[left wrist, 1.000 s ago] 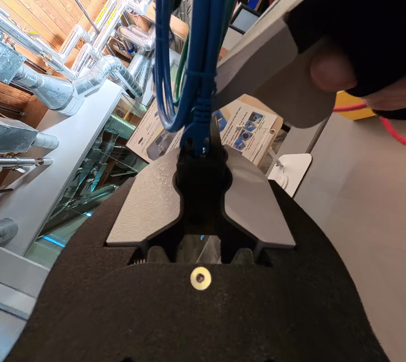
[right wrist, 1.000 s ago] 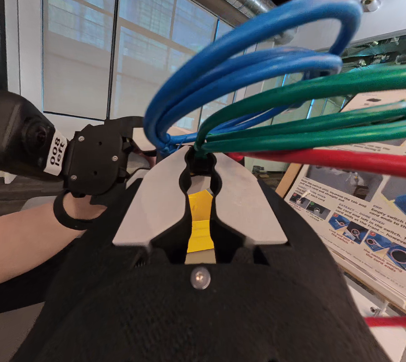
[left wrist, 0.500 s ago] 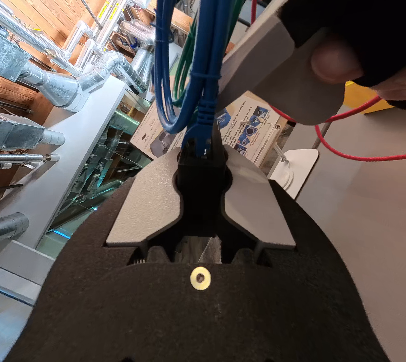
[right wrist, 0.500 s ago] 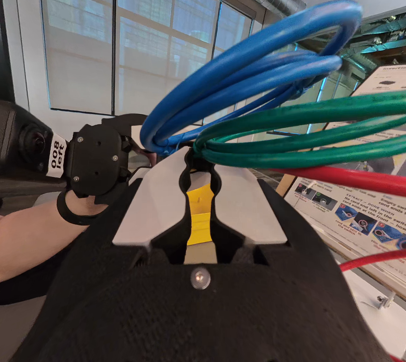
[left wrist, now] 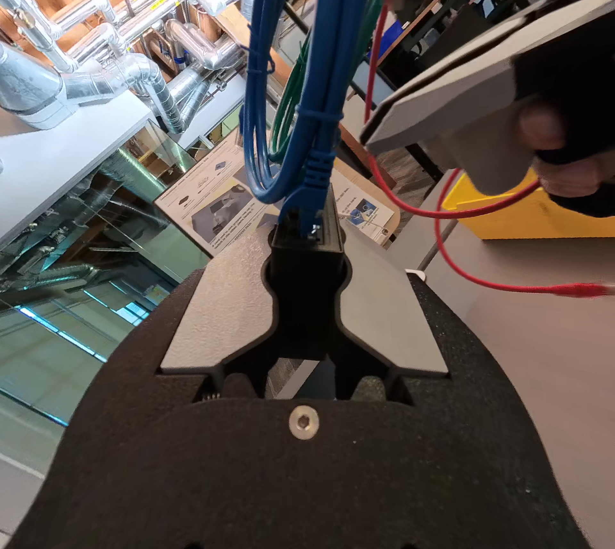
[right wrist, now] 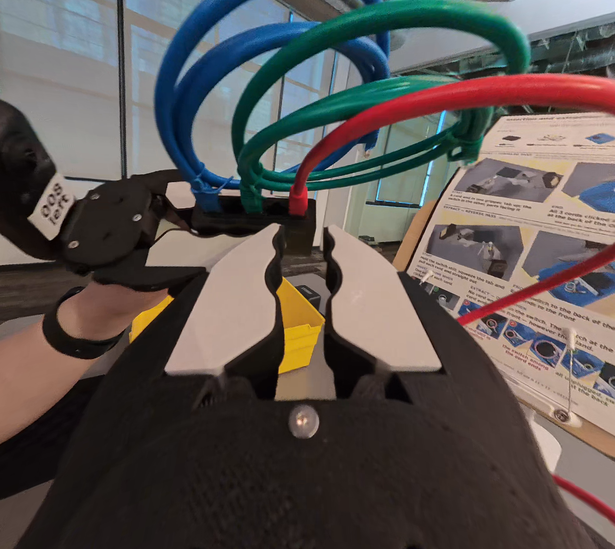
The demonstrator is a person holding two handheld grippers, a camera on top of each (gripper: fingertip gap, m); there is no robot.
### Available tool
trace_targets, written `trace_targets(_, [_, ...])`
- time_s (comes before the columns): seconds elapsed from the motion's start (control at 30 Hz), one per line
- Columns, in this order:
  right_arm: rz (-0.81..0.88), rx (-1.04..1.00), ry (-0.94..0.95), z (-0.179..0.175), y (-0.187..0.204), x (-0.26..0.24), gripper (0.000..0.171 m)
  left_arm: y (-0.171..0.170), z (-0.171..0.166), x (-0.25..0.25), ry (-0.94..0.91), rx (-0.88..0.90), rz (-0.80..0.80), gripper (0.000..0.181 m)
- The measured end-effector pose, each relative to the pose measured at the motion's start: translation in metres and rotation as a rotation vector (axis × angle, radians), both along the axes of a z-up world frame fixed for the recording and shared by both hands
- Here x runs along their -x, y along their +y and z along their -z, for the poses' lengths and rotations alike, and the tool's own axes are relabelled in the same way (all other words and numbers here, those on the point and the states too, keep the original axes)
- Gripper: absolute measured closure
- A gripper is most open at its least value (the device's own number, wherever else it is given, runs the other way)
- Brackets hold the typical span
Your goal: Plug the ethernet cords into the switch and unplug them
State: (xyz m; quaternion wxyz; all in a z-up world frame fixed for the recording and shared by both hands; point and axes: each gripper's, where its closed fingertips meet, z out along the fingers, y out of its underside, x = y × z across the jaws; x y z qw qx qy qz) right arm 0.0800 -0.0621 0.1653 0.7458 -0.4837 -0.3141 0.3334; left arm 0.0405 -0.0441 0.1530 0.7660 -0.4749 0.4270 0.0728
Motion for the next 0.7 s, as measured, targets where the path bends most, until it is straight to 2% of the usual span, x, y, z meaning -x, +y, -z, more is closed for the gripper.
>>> trace_targets(0.2, [0.018,-0.015,0.047,-0.004,0.000,-0.004,0.147,-0.005,0.012,-0.018,0.072,-0.007,0.016,0.152])
trace_targets(0.27, [0.034,-0.008,0.051,-0.004,0.002,-0.005,0.154,-0.008,0.014,-0.022,0.092,-0.026,0.018,0.151])
trace_targets(0.3, [0.018,-0.007,0.050,-0.003,0.000,-0.005,0.159,-0.008,0.014,-0.023,0.099,-0.039,0.012,0.152])
trace_targets(0.7, [-0.102,0.115,0.052,0.007,0.009,-0.001,0.159,-0.010,0.018,-0.024,0.174,-0.048,-0.014,0.152])
